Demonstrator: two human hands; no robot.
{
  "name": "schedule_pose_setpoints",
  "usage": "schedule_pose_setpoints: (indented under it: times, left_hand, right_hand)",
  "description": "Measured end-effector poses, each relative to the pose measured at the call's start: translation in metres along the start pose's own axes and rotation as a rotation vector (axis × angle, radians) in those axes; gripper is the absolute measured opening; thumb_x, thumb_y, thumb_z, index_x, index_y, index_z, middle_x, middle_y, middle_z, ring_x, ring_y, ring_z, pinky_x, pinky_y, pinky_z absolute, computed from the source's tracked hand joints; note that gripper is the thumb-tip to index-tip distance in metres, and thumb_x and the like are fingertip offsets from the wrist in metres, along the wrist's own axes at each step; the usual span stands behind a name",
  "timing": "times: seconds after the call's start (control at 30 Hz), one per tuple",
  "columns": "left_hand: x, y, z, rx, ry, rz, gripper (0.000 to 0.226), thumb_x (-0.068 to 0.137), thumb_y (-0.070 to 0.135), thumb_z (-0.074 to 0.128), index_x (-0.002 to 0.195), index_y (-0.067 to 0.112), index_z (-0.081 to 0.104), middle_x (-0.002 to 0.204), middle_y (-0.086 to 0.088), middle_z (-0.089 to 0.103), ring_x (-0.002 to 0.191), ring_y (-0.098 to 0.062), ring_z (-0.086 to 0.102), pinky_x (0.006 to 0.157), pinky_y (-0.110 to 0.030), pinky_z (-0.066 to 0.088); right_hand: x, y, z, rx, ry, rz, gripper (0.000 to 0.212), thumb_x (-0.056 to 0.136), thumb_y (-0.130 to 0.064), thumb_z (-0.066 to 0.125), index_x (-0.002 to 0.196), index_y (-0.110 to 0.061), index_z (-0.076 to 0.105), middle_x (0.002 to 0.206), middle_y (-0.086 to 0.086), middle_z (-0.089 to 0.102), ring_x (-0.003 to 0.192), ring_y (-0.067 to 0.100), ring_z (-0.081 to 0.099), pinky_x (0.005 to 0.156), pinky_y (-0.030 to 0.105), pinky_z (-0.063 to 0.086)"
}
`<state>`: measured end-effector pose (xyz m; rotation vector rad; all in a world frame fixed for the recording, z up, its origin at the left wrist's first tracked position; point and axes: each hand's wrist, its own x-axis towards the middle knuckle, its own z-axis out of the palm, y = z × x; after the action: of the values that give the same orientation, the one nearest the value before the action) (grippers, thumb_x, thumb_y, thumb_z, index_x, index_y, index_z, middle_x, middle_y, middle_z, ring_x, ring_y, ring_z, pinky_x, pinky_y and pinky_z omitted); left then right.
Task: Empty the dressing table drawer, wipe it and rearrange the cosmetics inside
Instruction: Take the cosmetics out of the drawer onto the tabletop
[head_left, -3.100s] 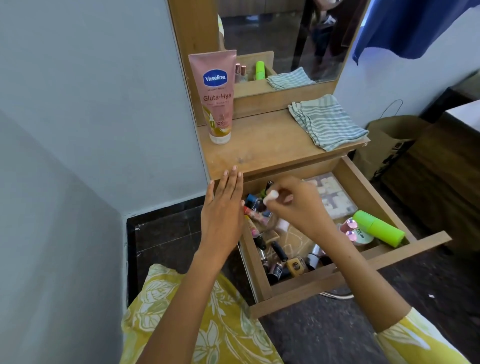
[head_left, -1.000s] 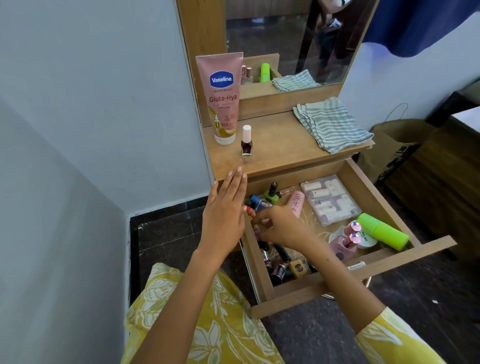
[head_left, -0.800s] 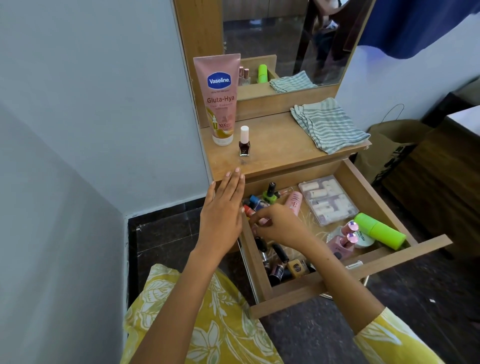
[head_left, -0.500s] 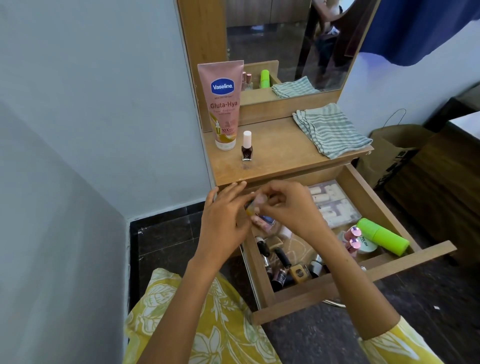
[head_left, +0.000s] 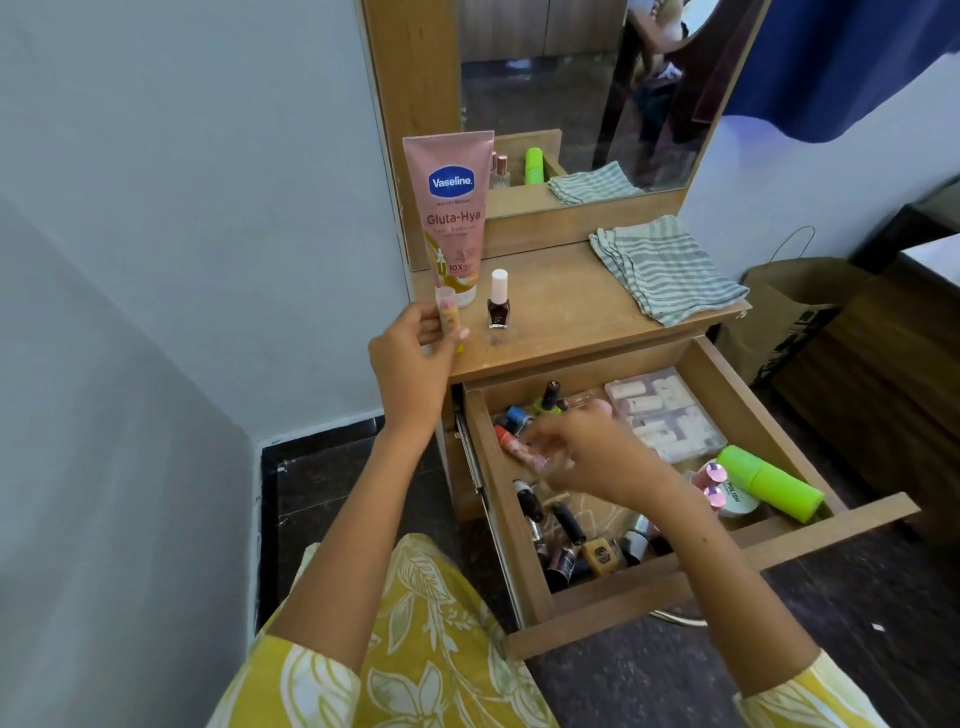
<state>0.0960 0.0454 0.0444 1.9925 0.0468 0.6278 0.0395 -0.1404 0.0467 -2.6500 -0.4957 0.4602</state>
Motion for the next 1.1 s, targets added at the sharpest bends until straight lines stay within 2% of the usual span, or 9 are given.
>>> schedule_pose_setpoints:
  times: [0.1, 0.27, 0.37, 0.5, 0.57, 0.63, 0.73, 0.9, 1.1]
  left_hand:
    - [0.007, -0.003, 0.007, -0.010, 0.003, -0.007, 0.030, 0.077, 0.017, 0.077, 0.103, 0.007, 0.064, 0.091, 0.010, 0.063, 0.077, 0.003, 0.060, 0.072, -0.007, 0.049]
    - [0.004, -0.005, 0.016, -0.007, 0.045, 0.027, 0.029, 0.078, 0.016, 0.076, 0.103, 0.009, 0.062, 0.093, 0.014, 0.061, 0.074, 0.016, 0.056, 0.071, -0.002, 0.045]
    - [0.001, -0.003, 0.021, 0.003, 0.080, 0.047, 0.029, 0.081, 0.016, 0.073, 0.106, 0.009, 0.060, 0.096, 0.012, 0.064, 0.081, 0.009, 0.058, 0.074, -0.002, 0.044]
    - [-0.001, -0.002, 0.029, 0.021, 0.106, 0.097, 0.031, 0.083, 0.018, 0.071, 0.109, 0.008, 0.059, 0.102, -0.001, 0.071, 0.090, -0.004, 0.065, 0.078, -0.015, 0.050]
    - [-0.001, -0.005, 0.031, 0.029, 0.125, 0.121, 0.031, 0.084, 0.020, 0.070, 0.110, 0.008, 0.059, 0.103, -0.002, 0.071, 0.092, -0.008, 0.066, 0.079, -0.018, 0.052]
    - [-0.002, -0.010, 0.033, 0.046, 0.140, 0.151, 0.031, 0.084, 0.021, 0.069, 0.110, 0.007, 0.059, 0.104, -0.003, 0.071, 0.093, -0.011, 0.067, 0.079, -0.022, 0.053]
    - [-0.003, -0.015, 0.038, 0.077, 0.154, 0.180, 0.032, 0.086, 0.022, 0.067, 0.113, 0.006, 0.057, 0.105, -0.005, 0.070, 0.093, -0.015, 0.068, 0.078, -0.026, 0.055]
    - [-0.003, -0.018, 0.046, 0.105, 0.173, 0.195, 0.032, 0.087, 0.020, 0.066, 0.112, 0.003, 0.055, 0.105, -0.009, 0.068, 0.092, -0.018, 0.067, 0.076, -0.029, 0.056]
    - [-0.003, -0.021, 0.048, 0.110, 0.177, 0.199, 0.031, 0.087, 0.019, 0.066, 0.110, 0.002, 0.055, 0.104, -0.010, 0.068, 0.092, -0.020, 0.066, 0.076, -0.029, 0.055]
  right_hand:
    - [-0.008, 0.001, 0.011, -0.036, -0.137, -0.006, 0.051, 0.077, -0.016, 0.073, 0.123, -0.027, 0.056, 0.121, -0.006, 0.060, 0.110, 0.013, 0.056, 0.093, 0.033, 0.050]
    - [-0.010, -0.004, 0.026, -0.120, -0.069, -0.024, 0.049, 0.079, -0.019, 0.071, 0.124, -0.032, 0.055, 0.122, -0.009, 0.059, 0.110, 0.014, 0.056, 0.086, 0.031, 0.053]
    - [-0.011, -0.004, 0.033, -0.175, -0.028, -0.020, 0.042, 0.081, -0.019, 0.067, 0.120, -0.032, 0.058, 0.121, -0.008, 0.058, 0.108, 0.015, 0.056, 0.080, 0.031, 0.053]
    - [-0.011, -0.005, 0.034, -0.222, -0.048, -0.075, 0.038, 0.086, -0.014, 0.060, 0.123, -0.023, 0.057, 0.133, -0.003, 0.050, 0.113, 0.017, 0.053, 0.077, 0.021, 0.041]
    - [-0.007, -0.007, 0.035, -0.225, -0.069, -0.064, 0.040, 0.086, -0.015, 0.062, 0.125, -0.020, 0.055, 0.134, 0.000, 0.049, 0.116, 0.019, 0.053, 0.081, 0.021, 0.042]
    - [-0.002, -0.009, 0.039, -0.243, -0.069, -0.047, 0.041, 0.085, -0.016, 0.064, 0.125, -0.019, 0.056, 0.135, 0.003, 0.048, 0.117, 0.020, 0.052, 0.091, 0.028, 0.048]
    - [0.002, -0.013, 0.045, -0.227, -0.102, 0.002, 0.046, 0.087, -0.010, 0.061, 0.131, -0.014, 0.050, 0.140, 0.009, 0.041, 0.121, 0.024, 0.050, 0.096, 0.036, 0.049]
    - [0.006, -0.010, 0.049, -0.184, -0.087, 0.093, 0.031, 0.092, -0.009, 0.053, 0.123, -0.011, 0.056, 0.120, 0.010, 0.059, 0.106, 0.025, 0.057, 0.086, 0.033, 0.052]
    - [0.008, -0.016, 0.051, -0.197, 0.016, 0.206, 0.024, 0.091, -0.012, 0.054, 0.114, -0.015, 0.058, 0.109, 0.006, 0.062, 0.096, 0.024, 0.061, 0.069, 0.030, 0.048]
